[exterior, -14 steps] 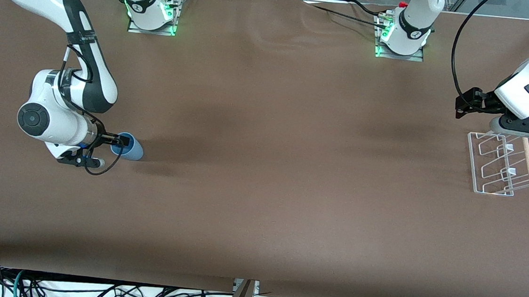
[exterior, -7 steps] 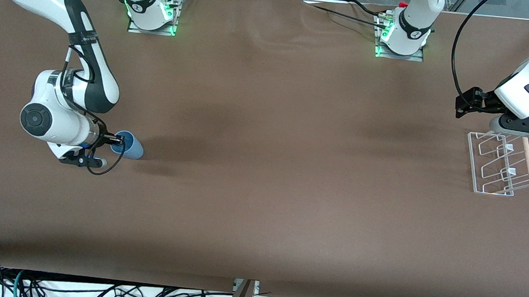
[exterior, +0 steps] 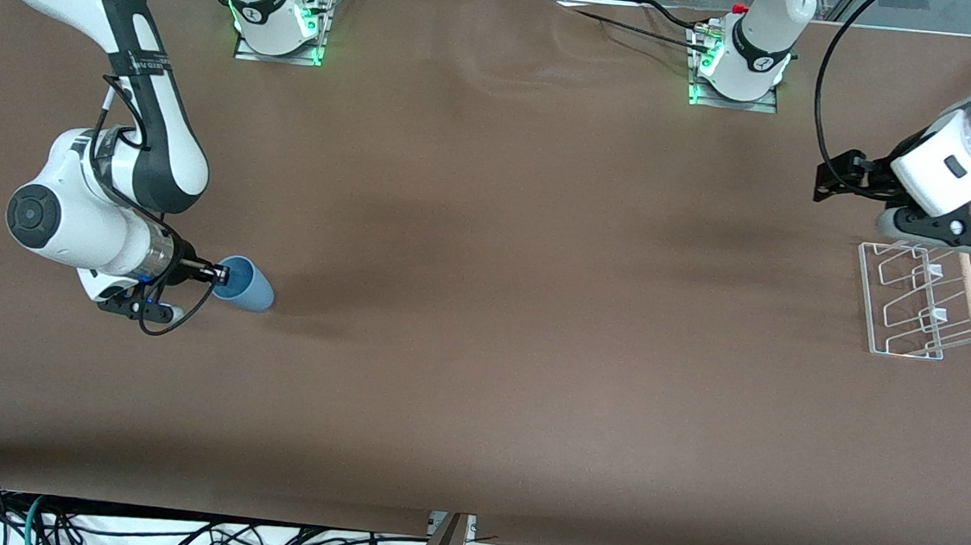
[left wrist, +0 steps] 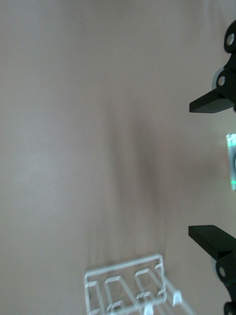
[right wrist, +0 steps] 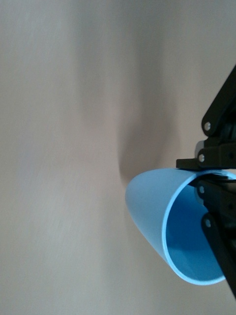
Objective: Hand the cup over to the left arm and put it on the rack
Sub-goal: 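Lift the cup with the right gripper while the left gripper approaches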
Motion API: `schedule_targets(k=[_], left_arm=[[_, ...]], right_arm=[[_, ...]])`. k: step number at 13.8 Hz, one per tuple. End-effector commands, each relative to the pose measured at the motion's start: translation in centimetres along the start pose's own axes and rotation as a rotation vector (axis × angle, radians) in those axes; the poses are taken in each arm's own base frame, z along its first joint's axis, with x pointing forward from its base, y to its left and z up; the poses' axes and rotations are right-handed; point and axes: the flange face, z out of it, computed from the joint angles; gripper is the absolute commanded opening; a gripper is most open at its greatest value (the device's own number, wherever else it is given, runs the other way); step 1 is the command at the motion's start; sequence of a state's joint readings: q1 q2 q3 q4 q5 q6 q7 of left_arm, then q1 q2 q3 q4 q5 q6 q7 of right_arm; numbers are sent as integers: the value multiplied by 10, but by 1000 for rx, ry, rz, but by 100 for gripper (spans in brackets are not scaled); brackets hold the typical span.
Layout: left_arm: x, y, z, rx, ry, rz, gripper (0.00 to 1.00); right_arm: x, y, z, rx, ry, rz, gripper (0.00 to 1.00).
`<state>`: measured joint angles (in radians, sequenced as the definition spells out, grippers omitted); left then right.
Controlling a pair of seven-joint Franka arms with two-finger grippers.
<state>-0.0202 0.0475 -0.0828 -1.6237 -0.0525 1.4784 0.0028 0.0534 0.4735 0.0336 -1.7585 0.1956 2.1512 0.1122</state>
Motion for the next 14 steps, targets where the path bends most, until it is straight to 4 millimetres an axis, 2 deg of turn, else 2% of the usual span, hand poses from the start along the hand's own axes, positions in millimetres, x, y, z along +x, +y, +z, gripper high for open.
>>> schedule_targets(k=[1, 3, 6, 8, 10, 13, 14], left_arm=[[13, 14, 22, -37, -89, 22, 100], [27, 33, 44, -99, -133, 50, 100], [68, 45, 59, -267, -132, 125, 100], [92, 36, 73, -364, -94, 128, 100], [110, 41, 73, -401, 3, 221, 100], [128, 58, 67, -519, 193, 417, 100], [135, 65, 72, -525, 237, 490, 100]], right_arm=[[3, -41, -15, 144, -18, 13, 0], [-1, -79, -25, 249, -23, 6, 0], [-12, -148, -31, 361, -42, -53, 0], [-21, -177, -34, 460, -70, -24, 0], [-29, -209, -37, 566, -99, 19, 0], [-42, -266, -38, 664, -149, 38, 0], [-48, -285, -40, 692, -168, 71, 0]])
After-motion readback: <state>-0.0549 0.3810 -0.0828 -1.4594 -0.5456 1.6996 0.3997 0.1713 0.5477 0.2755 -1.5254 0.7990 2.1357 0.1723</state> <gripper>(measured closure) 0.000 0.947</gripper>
